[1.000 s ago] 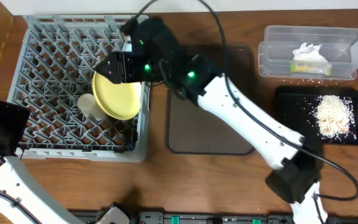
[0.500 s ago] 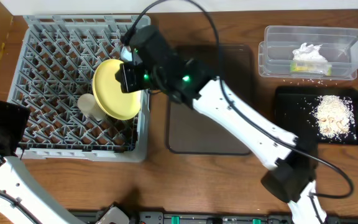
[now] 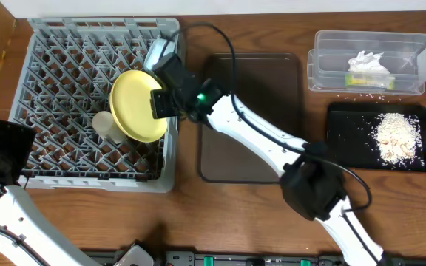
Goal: Sort waste into correct bins and load items into the dishwasher
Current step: 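Lower the yellow plate upright into the rack slots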
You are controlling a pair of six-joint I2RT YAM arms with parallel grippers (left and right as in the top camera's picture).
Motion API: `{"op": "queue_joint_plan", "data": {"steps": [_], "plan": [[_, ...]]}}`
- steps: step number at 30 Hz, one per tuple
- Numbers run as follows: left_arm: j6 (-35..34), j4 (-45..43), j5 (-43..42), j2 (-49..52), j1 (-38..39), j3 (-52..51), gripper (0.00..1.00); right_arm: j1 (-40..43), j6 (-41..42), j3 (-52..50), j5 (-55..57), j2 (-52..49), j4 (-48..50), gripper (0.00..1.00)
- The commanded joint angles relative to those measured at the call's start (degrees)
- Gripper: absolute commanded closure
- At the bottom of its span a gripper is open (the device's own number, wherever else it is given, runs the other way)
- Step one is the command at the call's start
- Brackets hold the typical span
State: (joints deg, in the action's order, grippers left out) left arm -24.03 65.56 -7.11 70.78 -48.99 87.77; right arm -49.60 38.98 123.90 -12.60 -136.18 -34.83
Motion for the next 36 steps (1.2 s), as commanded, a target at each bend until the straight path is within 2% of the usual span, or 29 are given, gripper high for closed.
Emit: {"op": "queue_joint_plan", "data": {"steps": [1,14,21,28,36], "plan": [[-0.1,0.0,0.3,0.1,-0.2,0.2,0.05,-0.3,0.4,0.2,1.5,-3.3,0.8,0.99],[-0.1,0.0,0.3,0.1,-0.2,0.2,0.05,-0.7,0.4,0.2,1.6,-5.5,1.8,0.99],[-0.1,0.0,0.3,0.1,-0.2,0.2,0.05,-1.0,3.4,0.3,0.0,-5.5,1.5,0.99],[-0.1,0.0,0.3,0.1,-0.2,0.2,0.05,-4.1,3.3,0.3,9.5,-5.5,-2.2,0.99],[-0.1,0.0,0.3,0.1,-0.2,0.2,0.05,-4.0,2.0,3.3,9.8,-4.2,-5.1,0.99]]}}
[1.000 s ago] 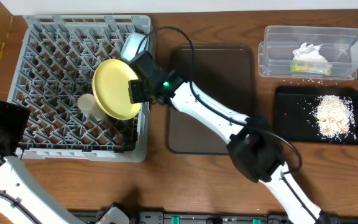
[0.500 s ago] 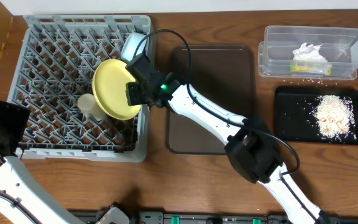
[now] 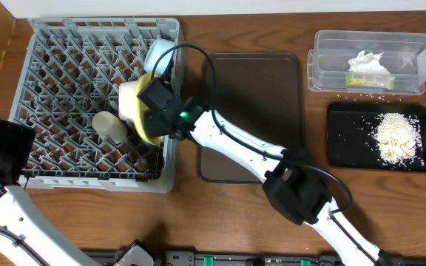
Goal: Sort waste into correct bins and load items into the dishwasher
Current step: 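Lower the yellow plate upright into the rack slots, then push the yellow plate down into the rack and open the right gripper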
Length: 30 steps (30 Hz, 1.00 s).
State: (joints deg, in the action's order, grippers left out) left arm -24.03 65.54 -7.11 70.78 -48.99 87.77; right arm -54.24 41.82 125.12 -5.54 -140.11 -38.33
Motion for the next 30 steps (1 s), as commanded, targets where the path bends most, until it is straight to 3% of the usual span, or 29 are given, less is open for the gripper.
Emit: {"op": "queue_joint_plan", "data": {"steps": [1,9,13,24,30], "plan": [[-0.1,0.0,0.3,0.1,-0.2,0.2,0.05,0.9,-1.4,3.1,2.7,0.3,-2.5,0.99],[-0.1,0.0,0.3,0.1,-0.2,0.2,0.05,2.3,-3.4,12.9,10.7,7.4,-15.3,0.99],[-0.1,0.0,0.3,0.1,-0.2,0.2,0.05,2.4,-4.5,13.7,11.0,11.6,-16.9,0.99],[-0.1,0.0,0.3,0.1,-0.2,0.2,0.05,-1.8,-20.5,13.3,-4.2,12.1,-7.0,0.99],[-0.1,0.0,0.3,0.1,-0.2,0.2,0.05,-2.9,-21.2,13.2,-7.5,5.5,-1.6,0.99]]}}
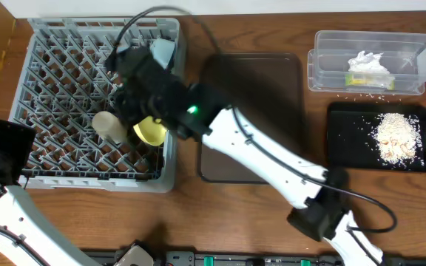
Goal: Sort waste into correct bins and load items into the dishwasher
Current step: 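Push the yellow plate down into the rack and open the right gripper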
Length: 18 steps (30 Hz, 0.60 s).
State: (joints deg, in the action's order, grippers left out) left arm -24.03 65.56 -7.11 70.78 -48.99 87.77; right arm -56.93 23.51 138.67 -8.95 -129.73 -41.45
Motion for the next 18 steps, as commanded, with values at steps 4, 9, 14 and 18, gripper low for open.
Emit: {"op": "queue_joint_plan", "data": {"steps": [4,9,14,18], "plan": [[-0.1,0.0,0.3,0.1,-0.2,0.2,0.05,0.5,-3.0,-0.3,-4.6,-8.4,2.9,0.99],[-0.1,0.0,0.3,0.1,-0.2,0.2,0.05,0.8,-4.5,-0.3,-2.3,-9.5,2.5,0.99],[-0.1,0.0,0.3,0.1,-0.2,0.2,0.06,0.8,-5.7,-0.2,-0.9,-7.3,1.2,0.99],[-0.1,0.0,0.3,0.1,-0.2,0.2,0.05,0.9,-5.8,-0.2,0.9,-2.3,-0.9,0.99]]}}
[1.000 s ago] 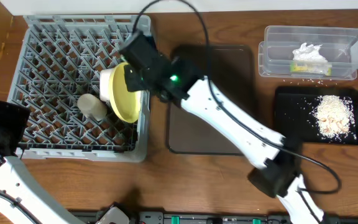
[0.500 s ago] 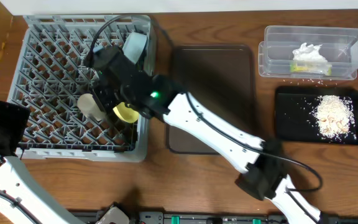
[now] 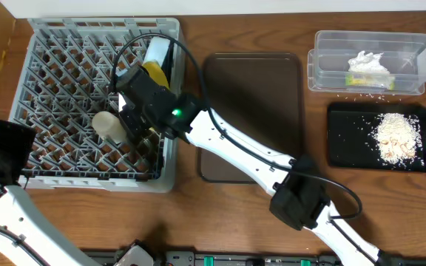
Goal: Sort waste into correct bins and load items into the dishwasher
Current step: 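Push the yellow plate down into the rack and open the right gripper, then raise the right gripper and move it right over the black tray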
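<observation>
The grey dish rack point(image 3: 50, 44) stands at the left of the table. A yellow plate point(image 3: 156, 72) shows on edge at the rack's right side, next to a pale bowl point(image 3: 159, 50), with its lower part hidden under my right arm. My right gripper point(image 3: 133, 118) reaches over the rack's right half, between the plate and a beige cup point(image 3: 107, 125). Its fingers are dark against the rack, so their state is unclear. My left gripper point(image 3: 6, 151) rests by the rack's lower left corner, its fingers not readable.
A dark brown tray point(image 3: 254, 89) lies right of the rack. At the far right, a clear bin point(image 3: 331, 74) holds crumpled paper, and below it a black tray point(image 3: 346, 148) holds rice. My right arm crosses above the brown tray.
The right gripper has dropped a little lower over the rack. Yellow showed below the wrist before. Now the plate's upper edge shows above the wrist, by the pale bowl.
The right gripper first held the yellow plate nearly flat over the rack's right half. Then the plate was tipped on edge by the cup. Then the wrist covered most of it low in the rack. Now the plate shows on edge at the rack's right side.
</observation>
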You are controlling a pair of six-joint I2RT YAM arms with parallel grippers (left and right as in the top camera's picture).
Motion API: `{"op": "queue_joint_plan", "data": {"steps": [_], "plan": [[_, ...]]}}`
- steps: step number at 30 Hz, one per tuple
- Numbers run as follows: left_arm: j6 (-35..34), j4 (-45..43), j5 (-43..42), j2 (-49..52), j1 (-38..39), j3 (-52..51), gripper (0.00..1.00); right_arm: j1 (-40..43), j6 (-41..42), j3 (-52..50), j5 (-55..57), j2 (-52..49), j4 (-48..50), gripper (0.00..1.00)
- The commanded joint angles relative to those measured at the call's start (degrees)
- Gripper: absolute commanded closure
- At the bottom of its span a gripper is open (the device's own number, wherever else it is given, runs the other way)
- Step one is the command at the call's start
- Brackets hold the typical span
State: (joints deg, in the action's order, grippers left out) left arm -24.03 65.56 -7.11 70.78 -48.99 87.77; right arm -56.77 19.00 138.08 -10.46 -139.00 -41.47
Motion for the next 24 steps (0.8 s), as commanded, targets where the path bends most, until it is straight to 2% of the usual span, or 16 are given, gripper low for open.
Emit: {"op": "queue_joint_plan", "data": {"steps": [1,3,5,7,8,9,10,14,19,24], "plan": [[-0.1,0.0,0.3,0.1,-0.2,0.2,0.05,0.7,-1.3,0.3,4.1,8.5,-1.6,0.98],[-0.1,0.0,0.3,0.1,-0.2,0.2,0.05,0.9,-1.3,0.3,8.5,11.5,-3.6,0.90],[-0.1,0.0,0.3,0.1,-0.2,0.2,0.05,1.4,-1.0,0.3,13.9,15.0,-6.4,0.75],[-0.1,0.0,0.3,0.1,-0.2,0.2,0.05,2.1,-0.1,0.3,19.0,18.4,-9.4,0.66],[-0.1,0.0,0.3,0.1,-0.2,0.2,0.05,2.5,0.3,0.3,21.3,19.9,-10.9,0.55],[-0.1,0.0,0.3,0.1,-0.2,0.2,0.05,3.0,0.3,0.3,23.5,21.8,-12.4,0.32],[-0.1,0.0,0.3,0.1,-0.2,0.2,0.05,3.5,0.2,0.3,25.2,23.3,-13.6,0.01],[-0.1,0.0,0.3,0.1,-0.2,0.2,0.05,5.4,-1.3,0.3,30.8,28.5,-19.4,0.01],[-0.1,0.0,0.3,0.1,-0.2,0.2,0.05,9.6,-1.3,0.3,36.4,32.6,-32.1,0.01],[-0.1,0.0,0.3,0.1,-0.2,0.2,0.05,16.5,4.2,-0.2,36.3,32.2,-44.4,0.01]]}}
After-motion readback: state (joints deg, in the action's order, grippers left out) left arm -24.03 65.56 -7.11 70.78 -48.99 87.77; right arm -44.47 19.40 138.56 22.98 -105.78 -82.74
